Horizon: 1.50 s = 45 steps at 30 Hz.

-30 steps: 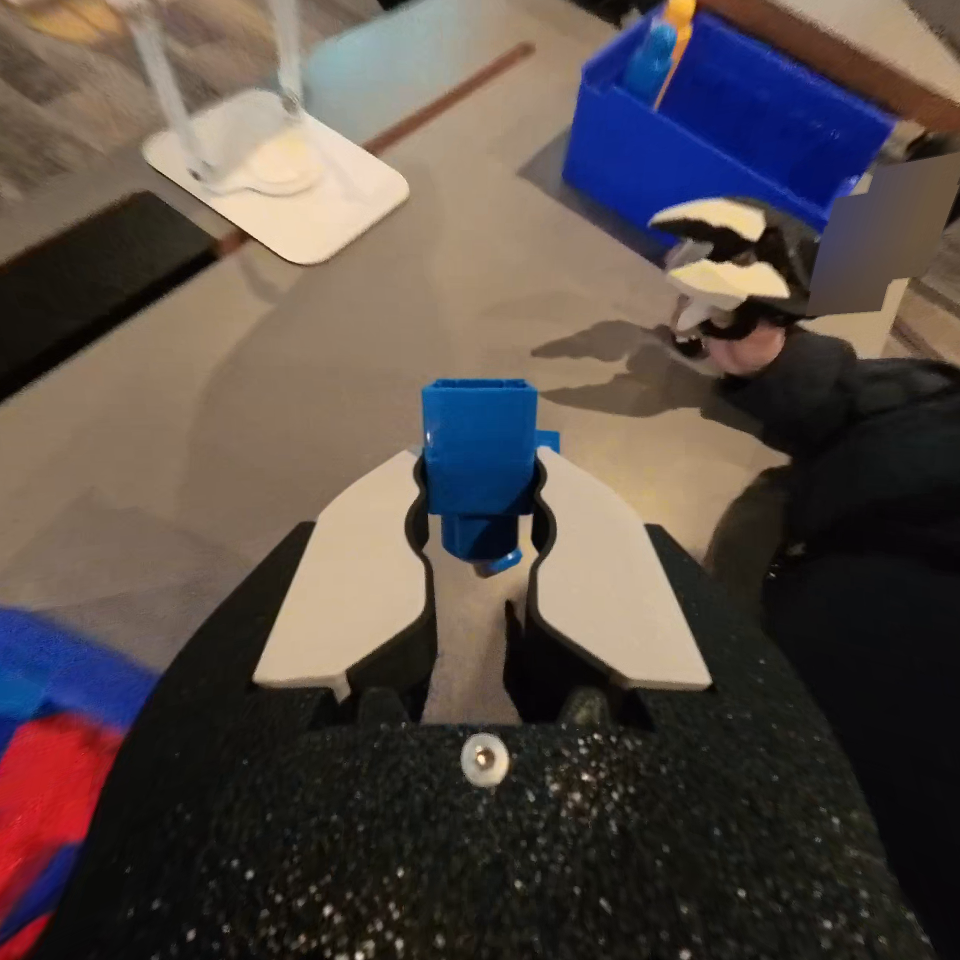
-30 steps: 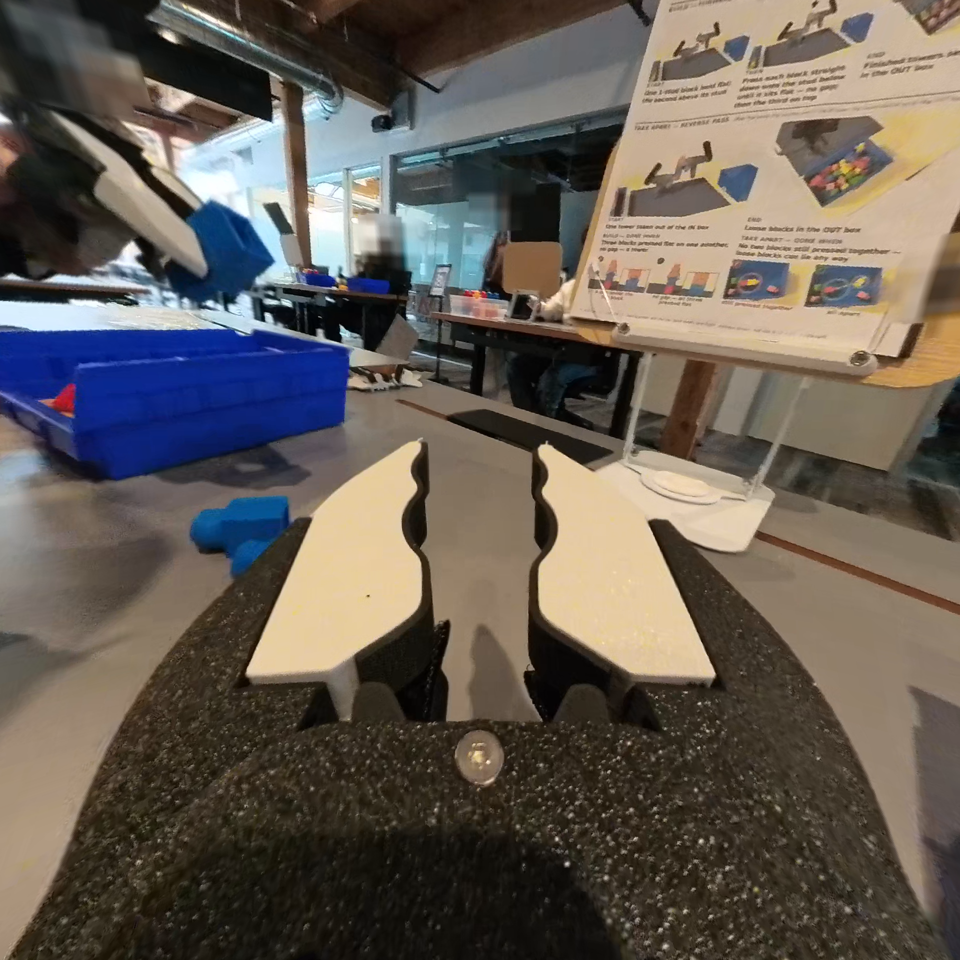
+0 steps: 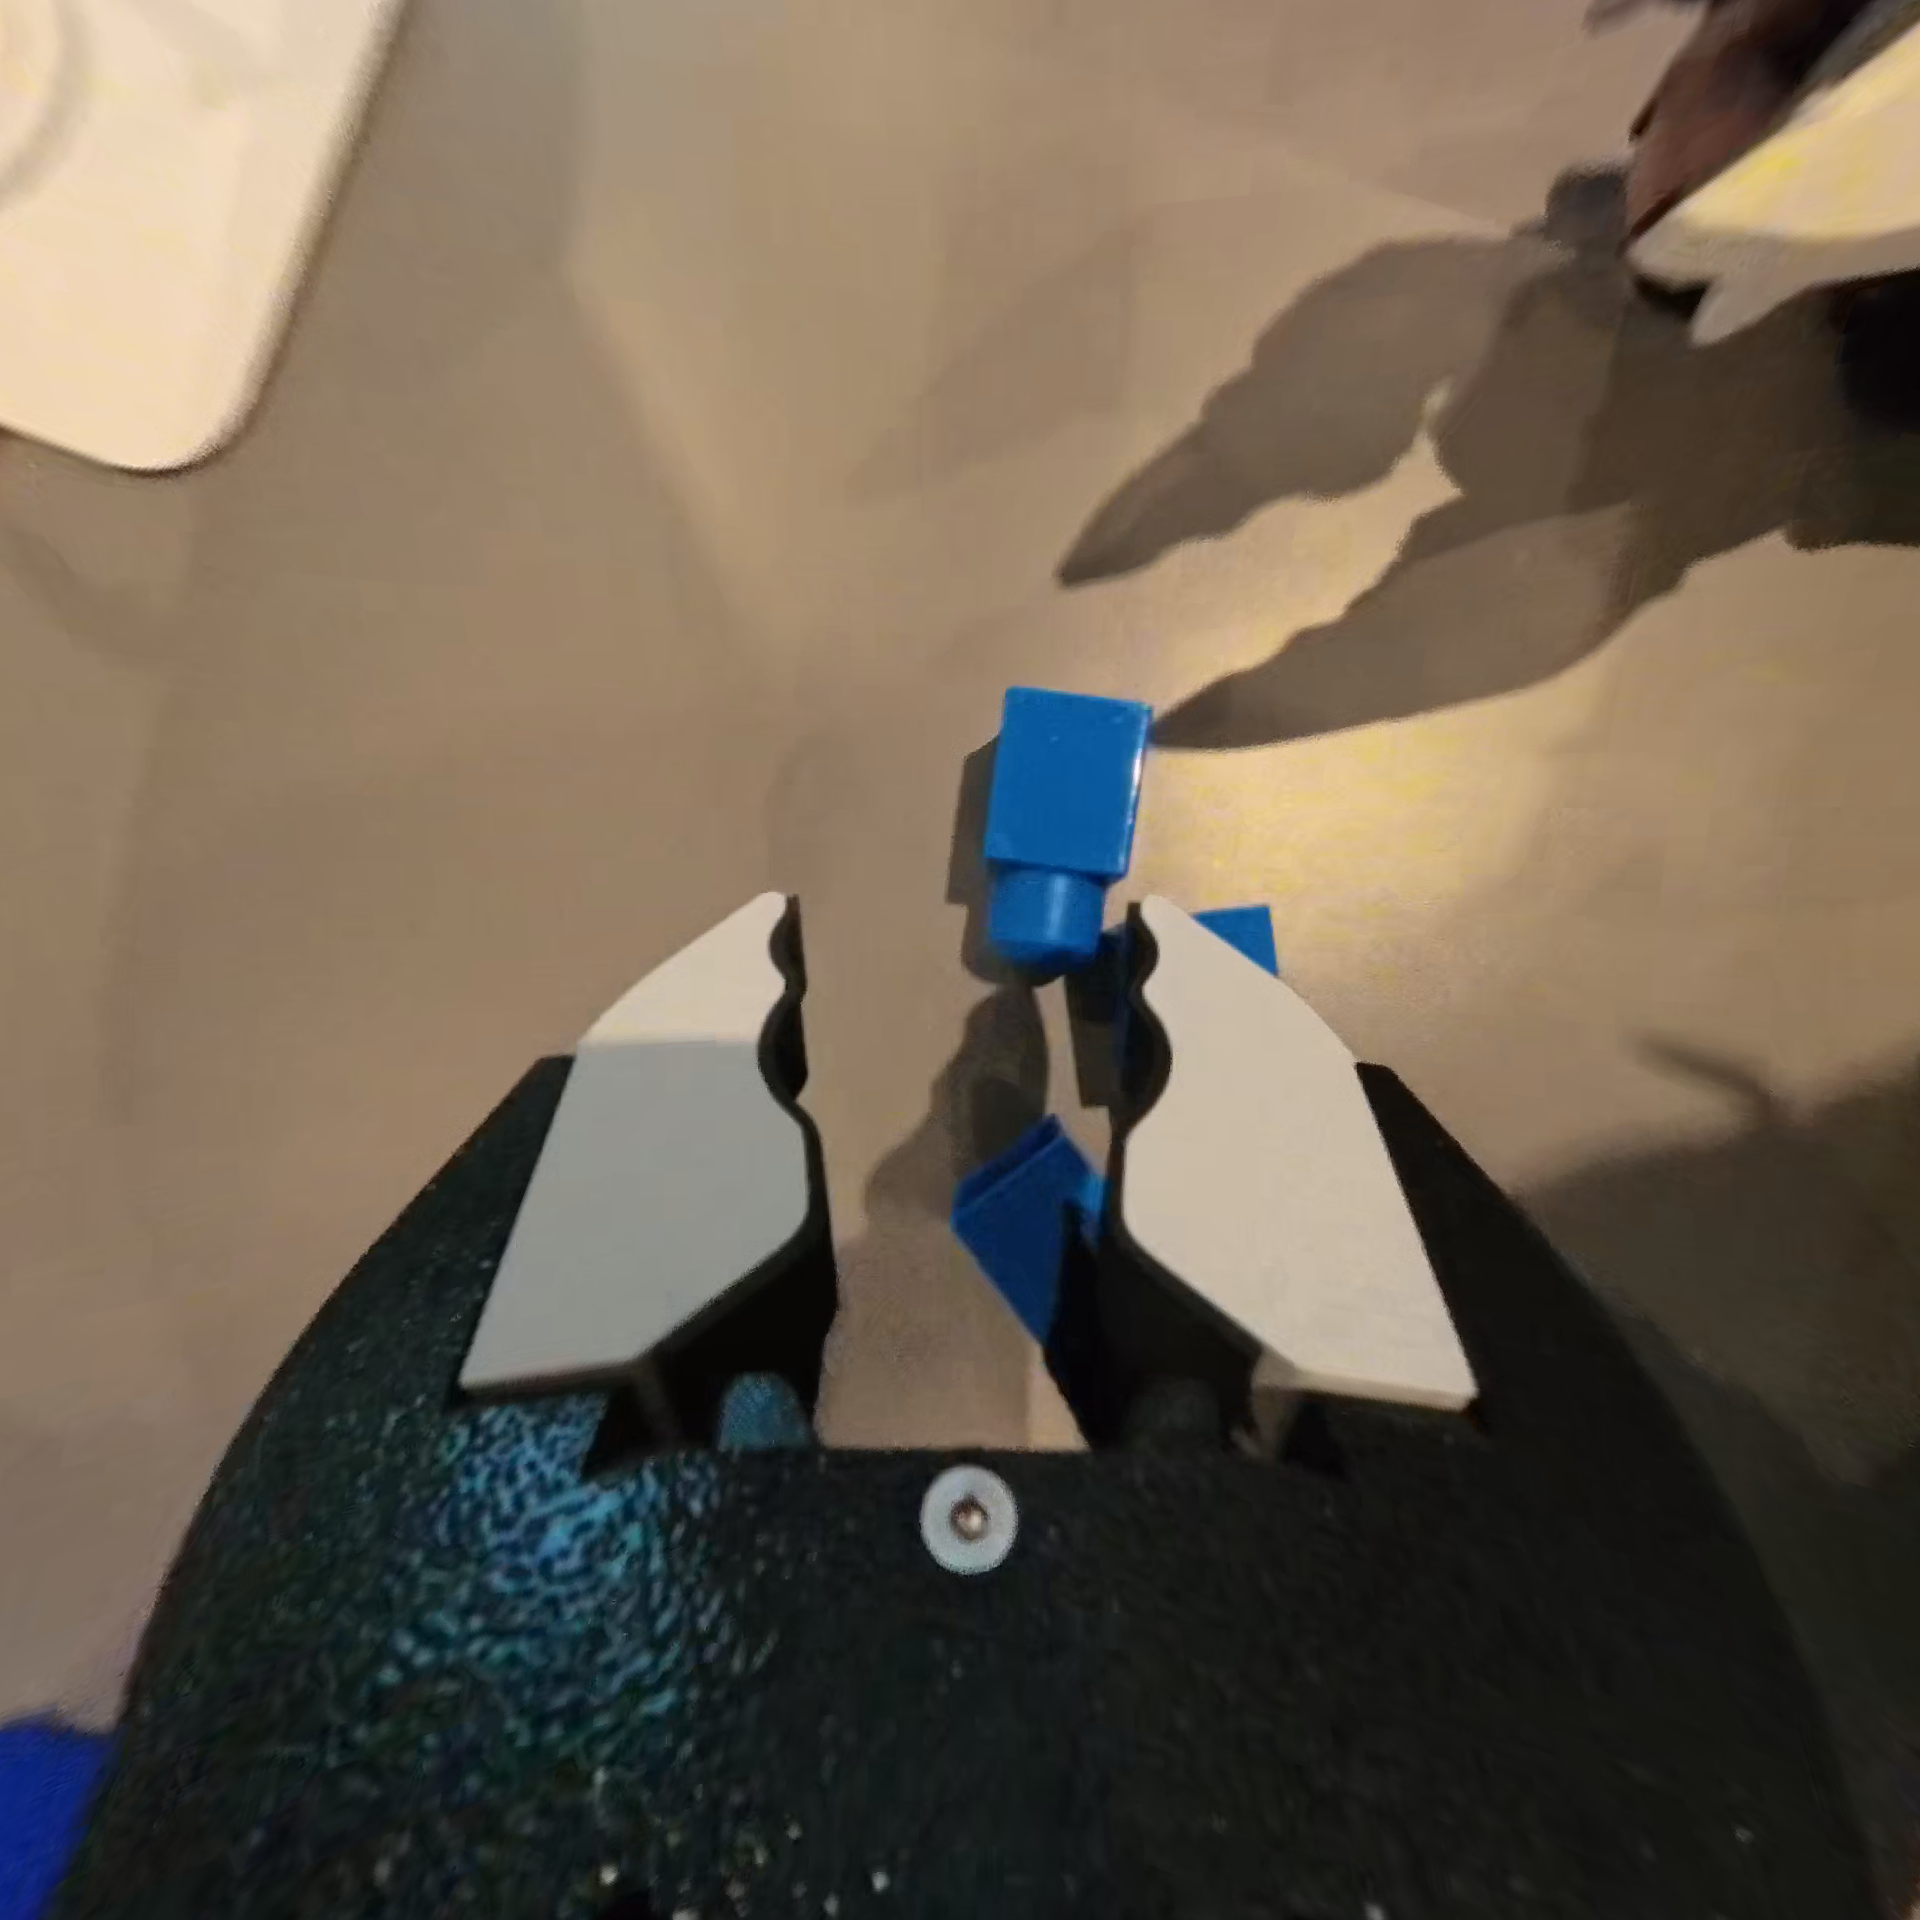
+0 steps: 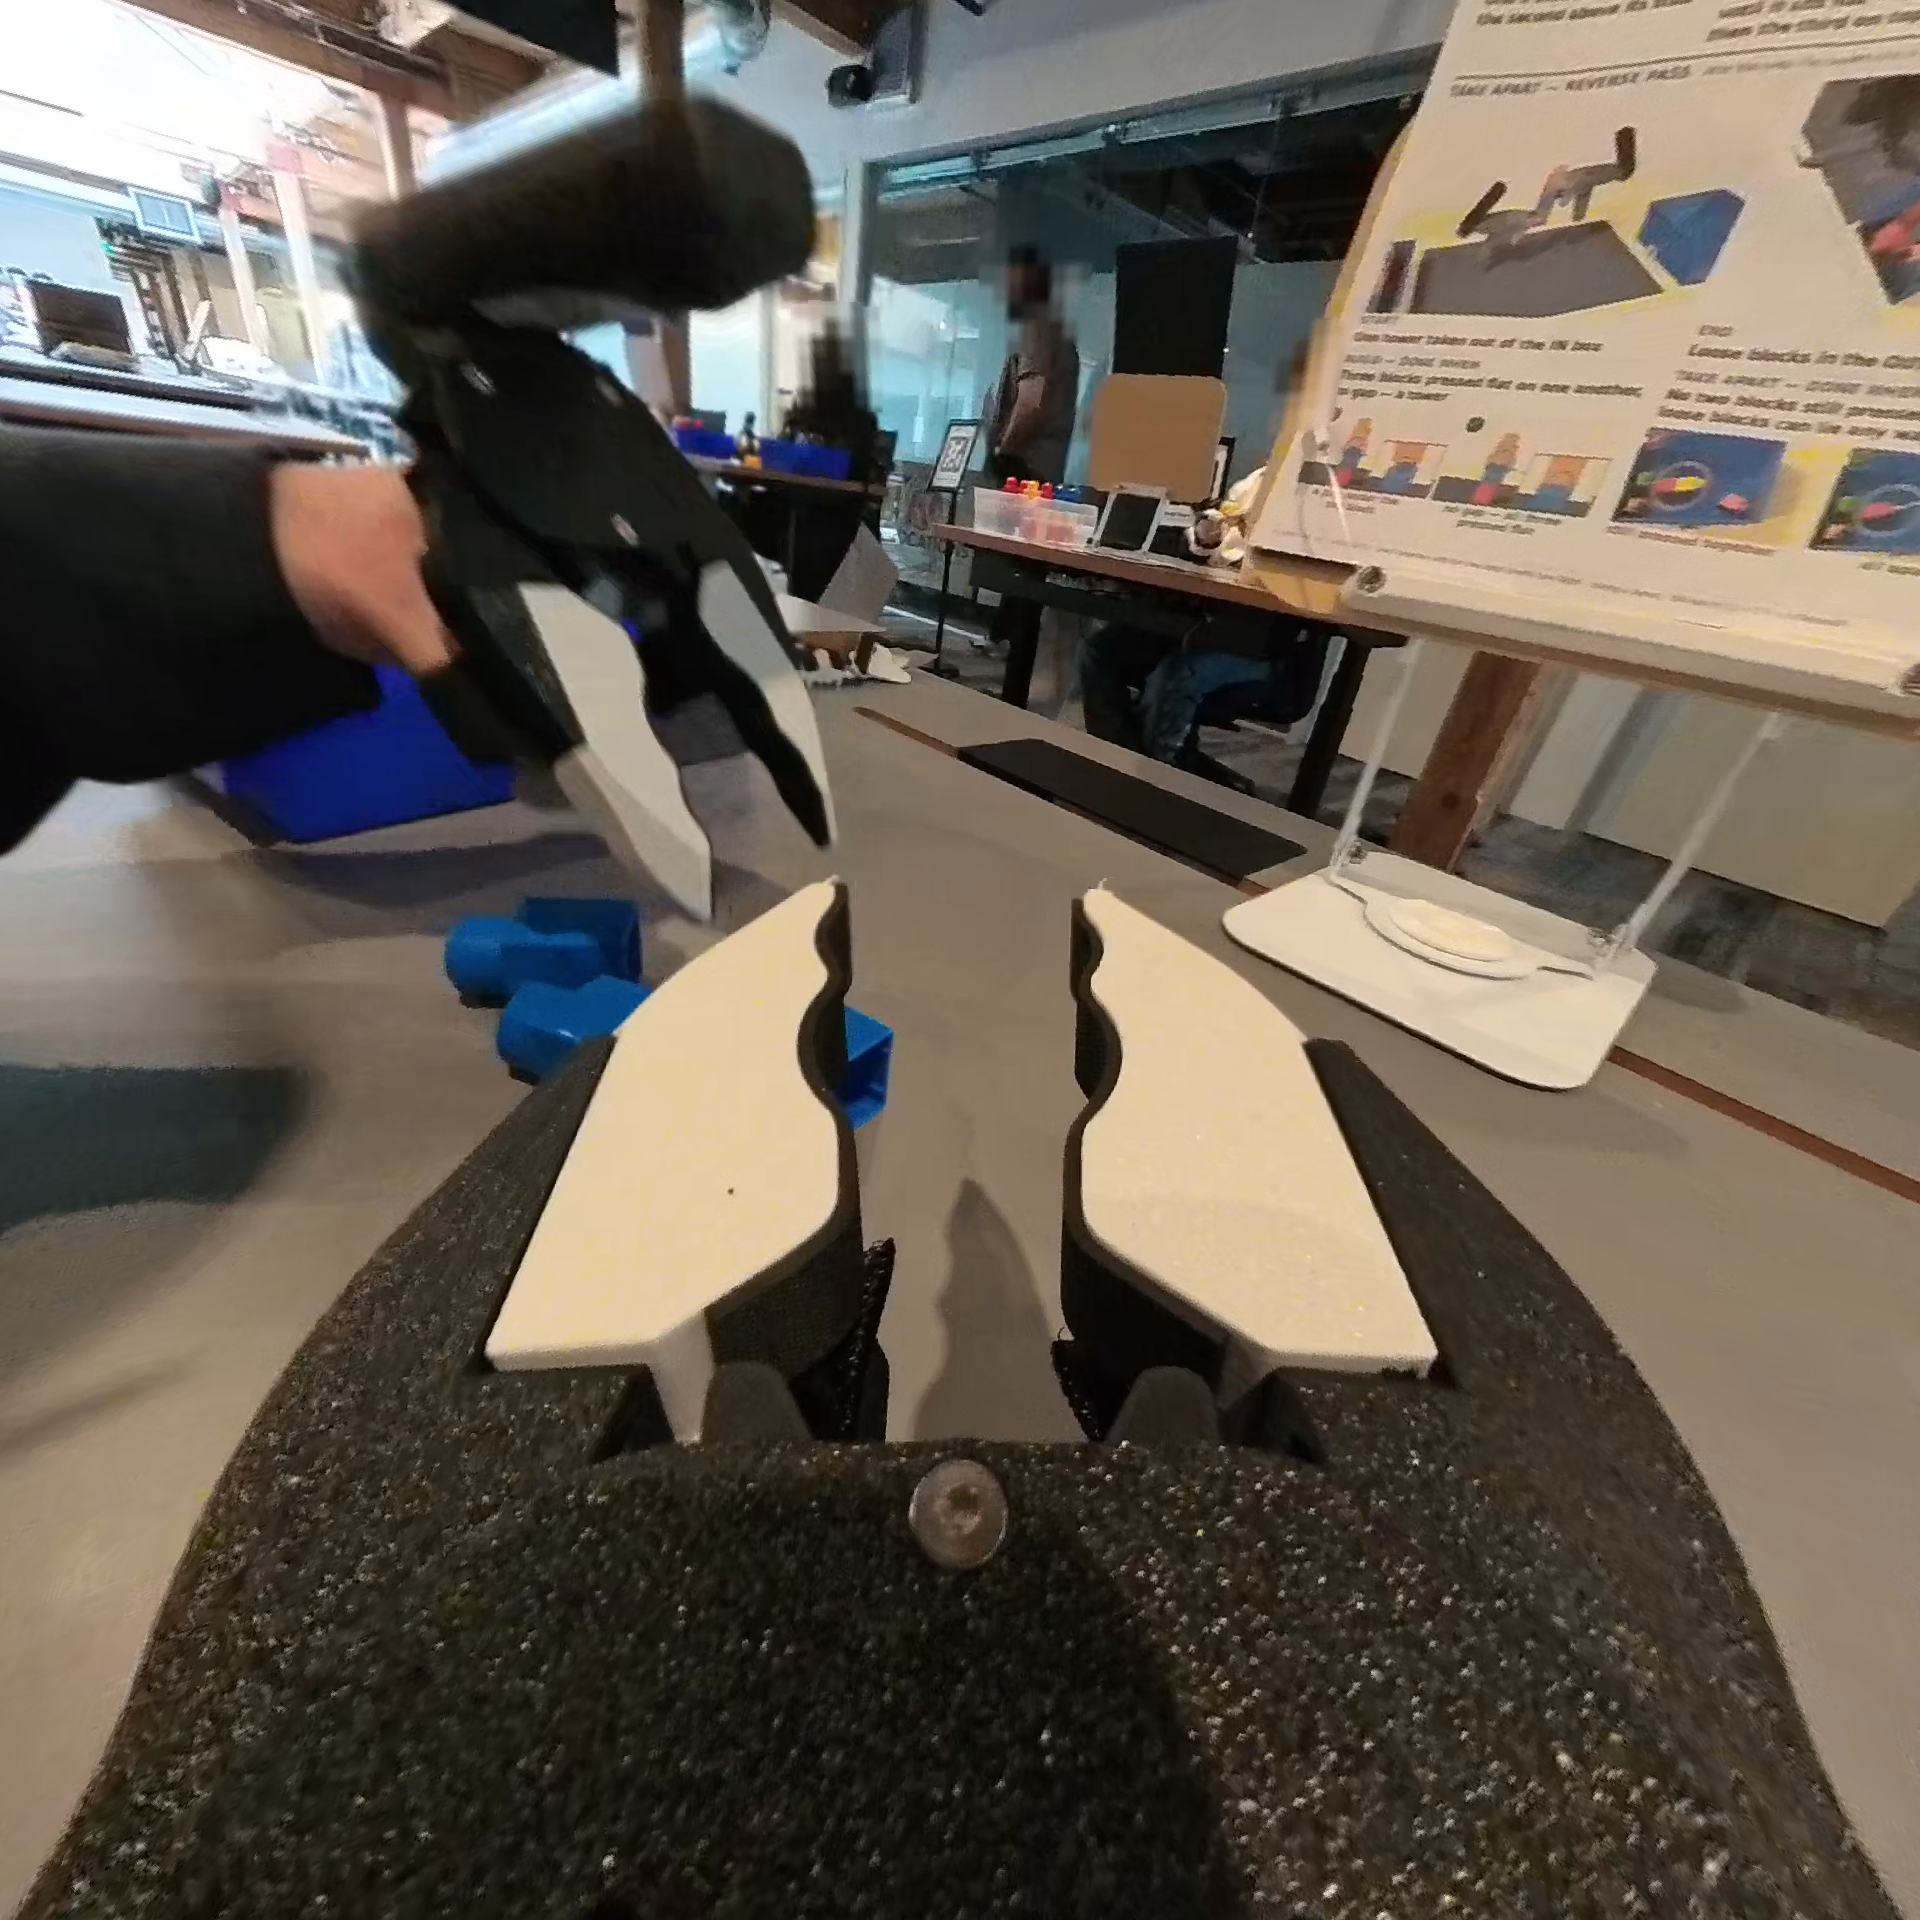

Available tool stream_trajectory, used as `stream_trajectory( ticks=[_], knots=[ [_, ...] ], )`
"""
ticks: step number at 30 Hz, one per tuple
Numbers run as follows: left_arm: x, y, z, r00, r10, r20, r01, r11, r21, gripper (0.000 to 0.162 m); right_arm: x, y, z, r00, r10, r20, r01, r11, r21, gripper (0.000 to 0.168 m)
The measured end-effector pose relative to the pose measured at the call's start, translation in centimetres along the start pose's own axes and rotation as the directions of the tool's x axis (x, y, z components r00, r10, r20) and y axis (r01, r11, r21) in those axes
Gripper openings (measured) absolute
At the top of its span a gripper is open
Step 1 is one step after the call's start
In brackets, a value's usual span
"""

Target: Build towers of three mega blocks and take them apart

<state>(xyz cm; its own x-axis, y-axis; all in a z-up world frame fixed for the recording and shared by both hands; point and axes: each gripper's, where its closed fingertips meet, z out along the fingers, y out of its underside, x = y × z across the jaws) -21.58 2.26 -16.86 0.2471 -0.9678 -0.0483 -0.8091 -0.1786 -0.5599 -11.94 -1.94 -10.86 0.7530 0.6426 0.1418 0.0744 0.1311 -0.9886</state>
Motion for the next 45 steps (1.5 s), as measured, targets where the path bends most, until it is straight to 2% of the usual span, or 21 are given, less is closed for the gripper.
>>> stream_trajectory(
  ticks=[1, 4, 6, 9, 11, 12, 15, 17, 20, 26, 29, 32, 35, 38, 41, 42, 45],
  knots=[
    [-0.3, 0.0, -1.2, 0.999, -0.011, 0.049, 0.008, 0.998, 0.055, 0.057, -0.2, 0.1, 0.1, 1.000, -0.007, 0.009, 0.007, 1.000, -0.005, 0.040],
    [-0.5, 0.3, -5.0, 0.978, -0.076, 0.194, 0.025, 0.967, 0.253, 0.044, -0.7, 0.3, 0.2, 1.000, -0.018, 0.023, 0.018, 1.000, -0.013, 0.039],
    [-0.1, 0.7, -7.2, 0.957, -0.159, 0.241, 0.052, 0.916, 0.398, 0.038, -0.9, 0.4, 0.3, 0.999, -0.007, 0.031, 0.007, 1.000, -0.011, 0.038],
    [1.0, 1.7, -9.6, 0.921, -0.303, 0.244, 0.098, 0.787, 0.609, 0.031, -0.9, 0.7, 0.4, 0.999, 0.014, 0.035, -0.014, 1.000, -0.013, 0.038],
    [1.8, 2.4, -10.7, 0.902, -0.364, 0.233, 0.088, 0.683, 0.725, 0.014, -1.0, 0.9, 0.5, 0.999, 0.029, 0.040, -0.028, 0.999, -0.018, 0.038],
    [2.2, 2.7, -11.2, 0.892, -0.386, 0.234, 0.070, 0.630, 0.773, 0.006, -1.1, 1.0, 0.6, 0.998, 0.035, 0.046, -0.034, 0.999, -0.021, 0.038],
    [2.9, 3.4, -11.8, 0.861, -0.447, 0.243, 0.025, 0.514, 0.857, 0.000, -1.4, 1.1, 0.9, 0.998, 0.026, 0.062, -0.024, 0.999, -0.034, 0.037],
    [3.0, 3.8, -11.3, 0.848, -0.446, 0.287, -0.017, 0.517, 0.856, 0.000, -1.9, 1.1, 1.2, 0.996, 0.005, 0.087, 0.000, 0.999, -0.053, 0.038],
    [2.9, 4.0, -10.4, 0.834, -0.420, 0.359, -0.064, 0.573, 0.817, 0.000, -2.8, 0.9, 1.7, 0.986, -0.066, 0.151, 0.080, 0.993, -0.090, 0.038],
    [3.5, 3.6, -9.0, 0.863, -0.379, 0.334, -0.045, 0.602, 0.797, 0.000, -3.8, 0.9, 3.4, 0.890, -0.276, 0.363, 0.361, 0.913, -0.191, 0.032],
    [3.5, 3.6, -8.8, 0.865, -0.379, 0.328, -0.034, 0.608, 0.793, 0.000, -4.3, 2.4, 4.3, 0.813, -0.223, 0.537, 0.440, 0.839, -0.318, 0.032],
    [3.4, 3.7, -8.7, 0.868, -0.390, 0.307, -0.010, 0.604, 0.797, 0.000, -4.3, 4.3, 5.2, 0.735, -0.152, 0.660, 0.537, 0.725, -0.432, 0.038],
    [3.4, 3.8, -8.6, 0.873, -0.400, 0.278, 0.017, 0.595, 0.804, 0.000, -4.0, 6.4, 5.7, 0.671, -0.064, 0.738, 0.614, 0.607, -0.505, 0.048],
    [3.5, 3.8, -8.5, 0.879, -0.406, 0.250, 0.040, 0.586, 0.809, 0.000, -4.2, 8.2, 5.6, 0.622, 0.035, 0.782, 0.653, 0.527, -0.543, 0.049],
    [3.6, 3.8, -8.6, 0.885, -0.403, 0.232, 0.049, 0.577, 0.816, 0.000, -4.2, 9.4, 5.6, 0.601, 0.068, 0.797, 0.673, 0.495, -0.549, 0.046],
    [3.6, 3.8, -8.6, 0.888, -0.401, 0.226, 0.052, 0.575, 0.816, 0.000, -4.3, 9.5, 5.5, 0.599, 0.081, 0.797, 0.669, 0.496, -0.553, 0.037],
    [3.6, 3.8, -8.5, 0.890, -0.404, 0.211, 0.066, 0.573, 0.817, 0.004, -4.4, 8.9, 5.8, 0.635, 0.086, 0.767, 0.607, 0.558, -0.565, 0.034]
  ],
)
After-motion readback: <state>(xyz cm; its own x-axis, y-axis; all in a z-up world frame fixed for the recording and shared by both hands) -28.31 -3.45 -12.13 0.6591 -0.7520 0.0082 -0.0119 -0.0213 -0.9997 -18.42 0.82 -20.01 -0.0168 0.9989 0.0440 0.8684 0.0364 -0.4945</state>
